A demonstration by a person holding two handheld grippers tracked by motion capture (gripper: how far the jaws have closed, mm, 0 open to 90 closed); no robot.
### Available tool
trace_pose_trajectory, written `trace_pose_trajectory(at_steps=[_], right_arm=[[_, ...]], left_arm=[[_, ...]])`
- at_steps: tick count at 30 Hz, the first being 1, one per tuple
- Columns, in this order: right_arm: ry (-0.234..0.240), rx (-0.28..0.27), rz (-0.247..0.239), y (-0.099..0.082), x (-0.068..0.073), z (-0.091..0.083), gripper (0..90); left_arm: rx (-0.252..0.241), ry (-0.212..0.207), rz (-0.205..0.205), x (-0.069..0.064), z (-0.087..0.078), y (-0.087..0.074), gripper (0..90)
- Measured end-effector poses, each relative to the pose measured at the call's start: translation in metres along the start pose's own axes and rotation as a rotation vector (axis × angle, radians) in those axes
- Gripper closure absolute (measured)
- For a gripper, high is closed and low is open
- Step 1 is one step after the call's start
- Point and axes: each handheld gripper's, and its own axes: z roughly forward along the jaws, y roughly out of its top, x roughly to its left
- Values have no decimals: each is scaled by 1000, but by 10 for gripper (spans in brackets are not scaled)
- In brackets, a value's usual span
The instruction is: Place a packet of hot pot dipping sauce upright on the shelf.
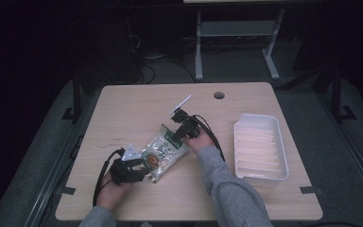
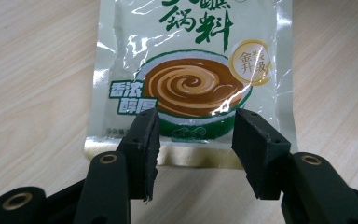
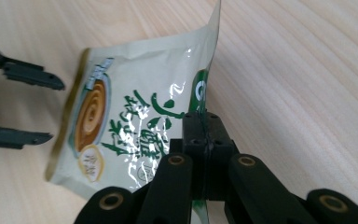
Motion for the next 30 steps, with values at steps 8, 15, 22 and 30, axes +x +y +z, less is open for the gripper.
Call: trace_pose_trajectory(at_steps=[8,15,22,30], right_arm=[[23,-25,-66,6,14,-22,896],[57,-55,-98,11,27,-38,896],[88,-75,-133,19,40,-53,896],[131,-90,-178,23,56,-67,898]], left_arm=[[-34,8,-35,7,-10,-8,420],[-62,20,-71,15,-18,-13,381],[-70,27,-88,19,-19,-16,351],[-74,26,-82,20,-21,-17,341]])
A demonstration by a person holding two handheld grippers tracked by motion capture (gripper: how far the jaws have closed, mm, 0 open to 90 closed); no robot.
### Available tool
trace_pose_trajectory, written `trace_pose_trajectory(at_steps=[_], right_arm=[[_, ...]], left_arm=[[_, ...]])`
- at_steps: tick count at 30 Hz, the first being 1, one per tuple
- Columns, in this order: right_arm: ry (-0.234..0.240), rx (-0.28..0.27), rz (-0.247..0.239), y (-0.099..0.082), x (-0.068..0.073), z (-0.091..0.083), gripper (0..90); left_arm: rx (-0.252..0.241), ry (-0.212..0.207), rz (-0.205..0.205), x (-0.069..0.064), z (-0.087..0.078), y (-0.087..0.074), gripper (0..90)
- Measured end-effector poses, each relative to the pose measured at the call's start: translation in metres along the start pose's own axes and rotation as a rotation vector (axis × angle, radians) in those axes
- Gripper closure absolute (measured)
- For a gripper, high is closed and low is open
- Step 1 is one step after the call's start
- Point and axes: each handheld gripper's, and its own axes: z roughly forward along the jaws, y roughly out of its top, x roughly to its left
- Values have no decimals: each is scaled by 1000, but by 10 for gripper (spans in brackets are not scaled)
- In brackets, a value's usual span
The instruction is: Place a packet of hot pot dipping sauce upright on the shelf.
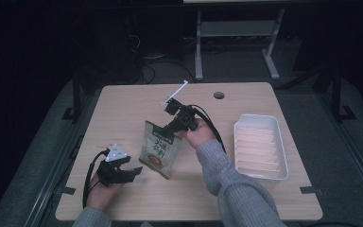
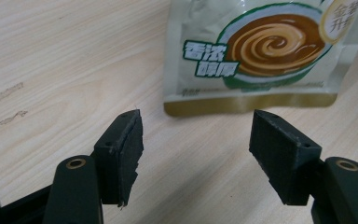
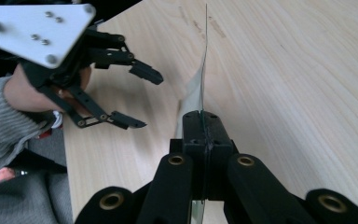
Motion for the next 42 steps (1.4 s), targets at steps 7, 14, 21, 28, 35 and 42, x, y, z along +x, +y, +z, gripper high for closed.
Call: trace_pose_trajectory(at_steps=[7,14,21,28,35,42], right_arm=[[1,25,-53,4,14,-13,899],[0,34,-82,3,17,-31,899],[61,35,-108,-3,17,-48,899],[72,24,-178,-7,20,-69,898],[47,42,-207,-13,21,-88,898],[47,37,-208,-22,19,-103,897]], left_arm=[[7,-10,-1,4,0,-3,335],[27,-27,-5,4,4,-4,332],[21,-17,6,3,2,-4,329],[8,-9,7,4,1,-3,322],[1,-17,1,4,1,-4,321],[0,-11,4,4,0,-4,318]])
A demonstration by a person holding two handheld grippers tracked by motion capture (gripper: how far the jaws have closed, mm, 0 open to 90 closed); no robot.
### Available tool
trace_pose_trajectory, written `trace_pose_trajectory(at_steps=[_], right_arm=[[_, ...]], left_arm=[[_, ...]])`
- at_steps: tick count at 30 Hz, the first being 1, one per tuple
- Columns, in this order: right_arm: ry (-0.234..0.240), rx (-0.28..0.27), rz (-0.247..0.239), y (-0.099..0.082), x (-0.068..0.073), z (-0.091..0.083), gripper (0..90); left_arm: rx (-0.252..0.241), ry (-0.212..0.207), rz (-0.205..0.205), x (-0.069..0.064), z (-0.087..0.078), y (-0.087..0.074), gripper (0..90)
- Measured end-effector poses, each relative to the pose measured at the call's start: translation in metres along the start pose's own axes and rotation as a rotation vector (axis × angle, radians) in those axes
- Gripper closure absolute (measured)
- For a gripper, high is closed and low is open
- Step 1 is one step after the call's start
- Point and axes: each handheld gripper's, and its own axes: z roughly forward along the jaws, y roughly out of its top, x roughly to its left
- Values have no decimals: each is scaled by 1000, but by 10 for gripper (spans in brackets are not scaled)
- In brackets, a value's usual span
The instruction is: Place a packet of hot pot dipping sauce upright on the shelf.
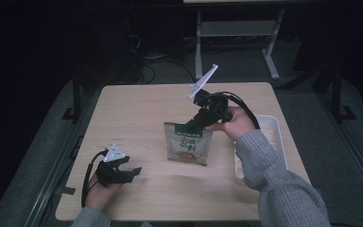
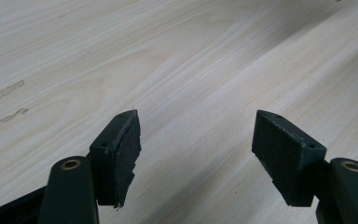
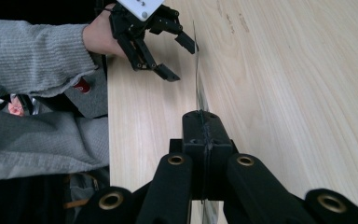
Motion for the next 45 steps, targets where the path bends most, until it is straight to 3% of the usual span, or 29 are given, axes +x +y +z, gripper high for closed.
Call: trace_pose_trajectory(at_steps=[20,37,45], right_arm=[[-38,21,9,-30,2,-42,896],[-114,20,65,-77,5,-90,896],[-137,18,94,-96,4,-105,896]], left_arm=[[-8,11,-6,0,-1,-1,305],[-1,15,-6,0,1,-1,300],[1,15,-7,0,2,-1,297]])
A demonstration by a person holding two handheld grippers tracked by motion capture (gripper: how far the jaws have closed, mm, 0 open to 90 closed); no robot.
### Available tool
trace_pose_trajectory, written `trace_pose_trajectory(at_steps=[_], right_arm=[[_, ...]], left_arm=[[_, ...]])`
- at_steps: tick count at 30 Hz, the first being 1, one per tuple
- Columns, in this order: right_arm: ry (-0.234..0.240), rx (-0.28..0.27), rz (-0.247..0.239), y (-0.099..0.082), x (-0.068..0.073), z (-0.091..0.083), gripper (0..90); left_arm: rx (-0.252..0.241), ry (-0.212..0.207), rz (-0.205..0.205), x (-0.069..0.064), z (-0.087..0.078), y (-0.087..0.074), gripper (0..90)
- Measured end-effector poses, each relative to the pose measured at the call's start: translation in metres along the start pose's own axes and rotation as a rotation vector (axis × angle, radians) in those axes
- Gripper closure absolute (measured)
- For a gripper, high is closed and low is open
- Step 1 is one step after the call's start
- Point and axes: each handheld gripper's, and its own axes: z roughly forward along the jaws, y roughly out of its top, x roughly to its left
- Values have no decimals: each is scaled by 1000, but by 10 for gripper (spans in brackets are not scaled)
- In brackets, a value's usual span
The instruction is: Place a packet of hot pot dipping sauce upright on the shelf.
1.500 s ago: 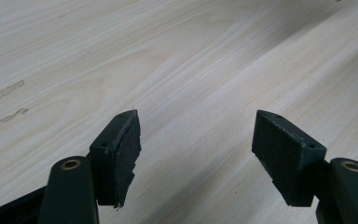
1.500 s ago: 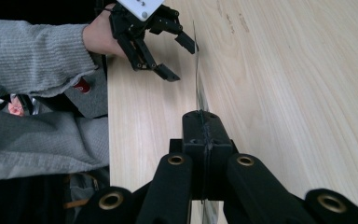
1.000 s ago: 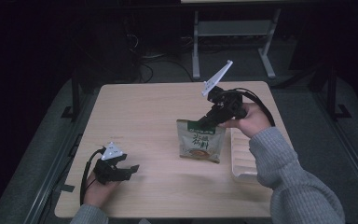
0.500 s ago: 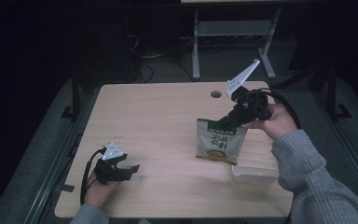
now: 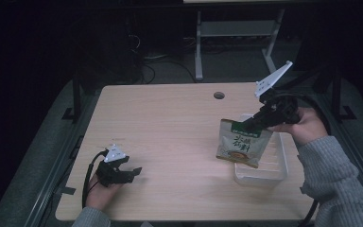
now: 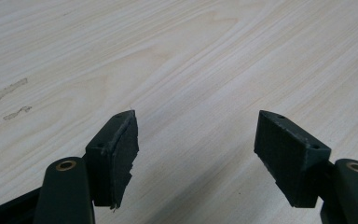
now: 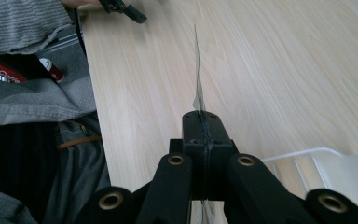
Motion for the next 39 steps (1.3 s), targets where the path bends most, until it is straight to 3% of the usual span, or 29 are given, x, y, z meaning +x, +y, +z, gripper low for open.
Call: trace_pose_trajectory(at_steps=[9,39], right_arm=[[-14,-11,19,-18,-2,-11,896],[-31,-7,3,-60,8,-47,897]], left_arm=[[-3,1,-7,1,-1,0,296],[1,3,-10,3,0,0,293]])
